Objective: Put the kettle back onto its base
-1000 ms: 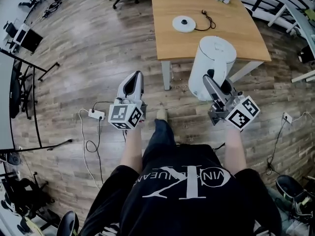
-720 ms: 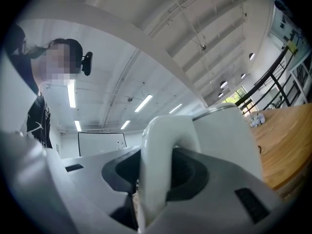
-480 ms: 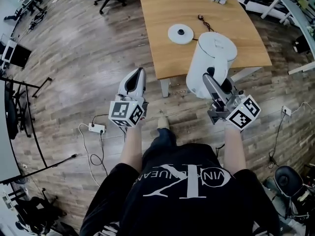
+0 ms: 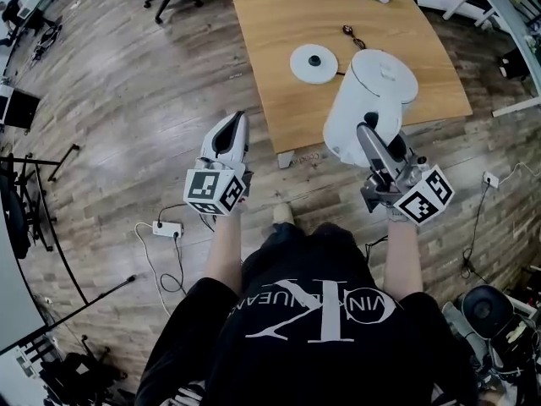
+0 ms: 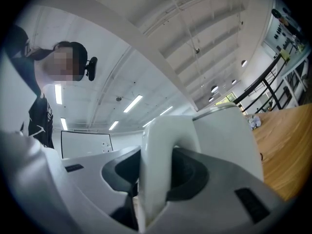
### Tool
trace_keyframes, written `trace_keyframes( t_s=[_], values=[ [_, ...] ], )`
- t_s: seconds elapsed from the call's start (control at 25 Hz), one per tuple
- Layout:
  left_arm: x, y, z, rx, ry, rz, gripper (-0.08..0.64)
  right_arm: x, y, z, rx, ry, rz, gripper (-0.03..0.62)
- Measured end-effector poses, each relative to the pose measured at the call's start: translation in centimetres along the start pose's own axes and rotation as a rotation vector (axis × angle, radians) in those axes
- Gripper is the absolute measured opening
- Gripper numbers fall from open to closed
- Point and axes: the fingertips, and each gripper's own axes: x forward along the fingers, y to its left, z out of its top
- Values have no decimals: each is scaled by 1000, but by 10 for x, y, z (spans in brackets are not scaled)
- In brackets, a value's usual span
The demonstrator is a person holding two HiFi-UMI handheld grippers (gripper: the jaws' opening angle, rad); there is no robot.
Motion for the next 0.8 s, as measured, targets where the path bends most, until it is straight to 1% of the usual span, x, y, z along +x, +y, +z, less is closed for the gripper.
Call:
trace_keyframes(
  t_s=[0.16,0.28,0.44,0.8],
  values=[
    [11,4,-9,-40,5,2,11,11,-9,0,25,6,0,141],
    [20,0,-15,-31,28,-18,11,17,-19,0,34,9,5,141],
    [37,9,-14,-33,30,-9,11,30,-37,6,47,1,13,141],
    [77,30,-5,-30,15,5,11,77,-69,22,9,12,75,141]
  ],
)
